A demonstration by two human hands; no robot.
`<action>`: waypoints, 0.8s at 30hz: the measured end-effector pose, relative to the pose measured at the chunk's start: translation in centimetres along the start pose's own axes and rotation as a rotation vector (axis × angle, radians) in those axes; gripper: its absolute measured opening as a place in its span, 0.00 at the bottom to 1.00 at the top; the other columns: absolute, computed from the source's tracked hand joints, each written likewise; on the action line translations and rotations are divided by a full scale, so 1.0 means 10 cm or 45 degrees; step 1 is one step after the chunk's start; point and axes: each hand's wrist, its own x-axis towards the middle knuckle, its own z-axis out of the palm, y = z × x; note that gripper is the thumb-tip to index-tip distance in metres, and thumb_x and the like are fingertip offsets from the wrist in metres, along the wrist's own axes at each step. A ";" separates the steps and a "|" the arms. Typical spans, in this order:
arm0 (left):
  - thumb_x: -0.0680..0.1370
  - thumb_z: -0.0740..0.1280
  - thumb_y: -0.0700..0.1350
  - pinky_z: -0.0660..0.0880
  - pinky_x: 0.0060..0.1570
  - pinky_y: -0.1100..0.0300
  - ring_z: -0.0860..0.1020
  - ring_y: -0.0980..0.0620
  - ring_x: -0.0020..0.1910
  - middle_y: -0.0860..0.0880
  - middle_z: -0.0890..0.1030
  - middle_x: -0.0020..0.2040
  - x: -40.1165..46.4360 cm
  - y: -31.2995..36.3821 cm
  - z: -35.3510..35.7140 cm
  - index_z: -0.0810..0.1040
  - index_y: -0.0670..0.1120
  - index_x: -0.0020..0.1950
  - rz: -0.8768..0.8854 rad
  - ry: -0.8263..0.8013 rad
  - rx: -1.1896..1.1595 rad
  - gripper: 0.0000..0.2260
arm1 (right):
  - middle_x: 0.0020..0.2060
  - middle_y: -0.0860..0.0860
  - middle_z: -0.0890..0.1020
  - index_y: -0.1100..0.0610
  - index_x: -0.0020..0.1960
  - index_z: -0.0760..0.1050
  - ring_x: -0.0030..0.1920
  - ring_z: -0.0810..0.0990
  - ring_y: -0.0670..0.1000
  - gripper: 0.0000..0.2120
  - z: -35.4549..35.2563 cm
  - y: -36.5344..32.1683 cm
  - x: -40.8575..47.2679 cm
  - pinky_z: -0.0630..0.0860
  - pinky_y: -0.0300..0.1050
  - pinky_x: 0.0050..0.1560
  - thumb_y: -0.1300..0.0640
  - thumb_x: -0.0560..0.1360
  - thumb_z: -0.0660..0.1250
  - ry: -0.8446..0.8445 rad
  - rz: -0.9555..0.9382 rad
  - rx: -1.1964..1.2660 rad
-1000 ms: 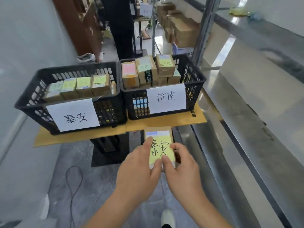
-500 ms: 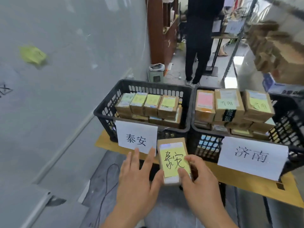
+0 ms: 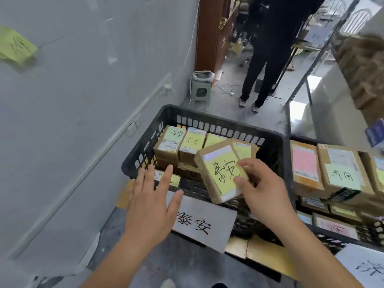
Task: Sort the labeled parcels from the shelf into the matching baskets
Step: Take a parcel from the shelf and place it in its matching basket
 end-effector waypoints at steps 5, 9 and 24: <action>0.81 0.42 0.67 0.45 0.78 0.41 0.44 0.44 0.82 0.44 0.52 0.83 0.48 -0.18 0.27 0.50 0.61 0.81 -0.032 -0.052 0.157 0.29 | 0.60 0.42 0.81 0.39 0.57 0.76 0.59 0.81 0.46 0.14 0.23 0.09 0.83 0.83 0.49 0.56 0.58 0.81 0.69 -0.384 -0.038 -0.202; 0.82 0.48 0.65 0.48 0.77 0.37 0.46 0.44 0.82 0.43 0.57 0.81 0.61 -0.21 0.48 0.56 0.58 0.81 -0.123 -0.092 0.220 0.27 | 0.61 0.43 0.80 0.39 0.59 0.75 0.57 0.80 0.48 0.14 0.53 0.39 1.30 0.78 0.49 0.58 0.58 0.81 0.69 -0.684 -0.094 -0.415; 0.79 0.55 0.61 0.45 0.78 0.40 0.47 0.47 0.82 0.51 0.51 0.82 0.64 -0.13 0.53 0.62 0.57 0.80 -0.228 -0.127 0.194 0.28 | 0.46 0.51 0.79 0.42 0.52 0.68 0.39 0.79 0.50 0.17 1.35 1.23 1.76 0.77 0.48 0.40 0.66 0.78 0.64 -1.142 0.076 -0.649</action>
